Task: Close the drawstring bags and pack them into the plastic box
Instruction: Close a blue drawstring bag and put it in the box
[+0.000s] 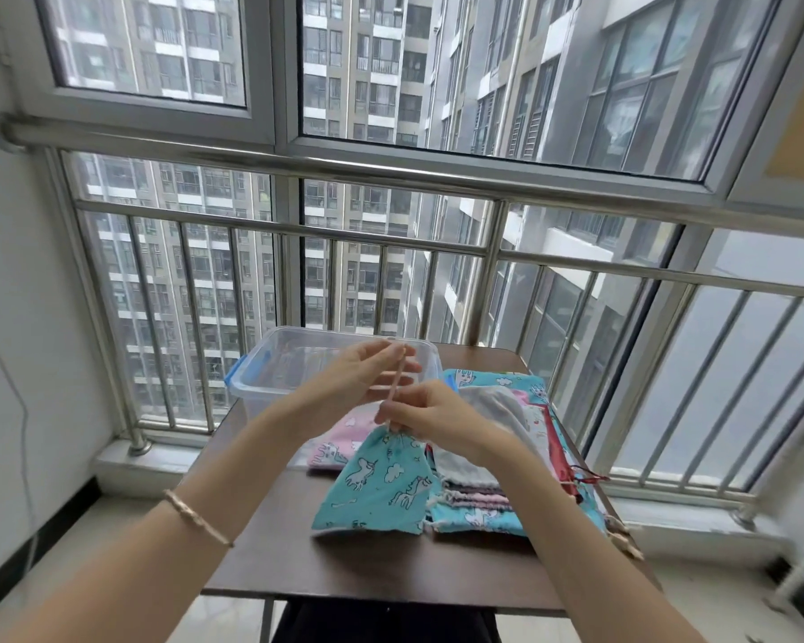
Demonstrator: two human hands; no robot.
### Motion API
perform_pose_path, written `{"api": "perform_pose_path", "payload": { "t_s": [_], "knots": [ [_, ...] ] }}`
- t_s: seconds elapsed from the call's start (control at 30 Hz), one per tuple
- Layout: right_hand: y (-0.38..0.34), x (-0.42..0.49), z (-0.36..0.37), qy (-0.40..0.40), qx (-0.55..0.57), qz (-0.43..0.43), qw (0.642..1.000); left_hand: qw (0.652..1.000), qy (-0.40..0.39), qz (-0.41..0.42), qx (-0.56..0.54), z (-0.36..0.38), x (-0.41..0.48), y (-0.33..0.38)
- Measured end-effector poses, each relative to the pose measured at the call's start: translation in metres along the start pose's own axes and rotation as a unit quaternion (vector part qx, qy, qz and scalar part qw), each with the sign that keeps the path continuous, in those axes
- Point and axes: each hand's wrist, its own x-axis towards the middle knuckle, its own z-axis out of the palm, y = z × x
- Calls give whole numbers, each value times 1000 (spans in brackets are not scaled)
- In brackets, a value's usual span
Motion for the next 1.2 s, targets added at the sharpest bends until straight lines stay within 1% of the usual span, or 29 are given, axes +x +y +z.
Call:
{"api": "perform_pose_path", "payload": {
  "t_s": [0.07,0.13,0.2,0.27,0.33,0.4,0.5,0.63,0.7,0.83,0.93,1.07,1.2],
  "knots": [
    [3,-3,-2,3,50,7,999,997,-2,-8,79,4,0,-9],
    [6,-5,-5,6,89,8,996,986,10,11,163,6,-2,-20],
    [5,-7,-5,9,109,7,994,978,24,23,206,7,-4,-28],
    [5,-7,-3,15,137,8,990,978,32,13,207,10,-6,-30],
    [3,-6,-1,22,162,8,987,982,38,14,185,11,-6,-31],
    [3,-5,3,31,186,7,982,984,40,41,167,10,-6,-33],
    [2,-4,7,63,189,12,980,980,49,64,182,6,-5,-35],
    [4,-4,5,129,190,10,973,974,46,37,219,-2,-4,-37],
    [5,-3,2,152,203,7,967,977,45,10,207,-6,-6,-42],
    [5,-4,1,136,194,4,971,980,19,19,199,-7,-8,-46],
    [3,-6,0,119,183,5,976,981,30,39,187,-4,-8,-45],
    [4,-6,-7,115,176,0,978,983,50,40,173,-2,-7,-41],
    [4,-11,-5,111,75,-22,991,985,35,17,171,-6,-7,-39]
  ]
}}
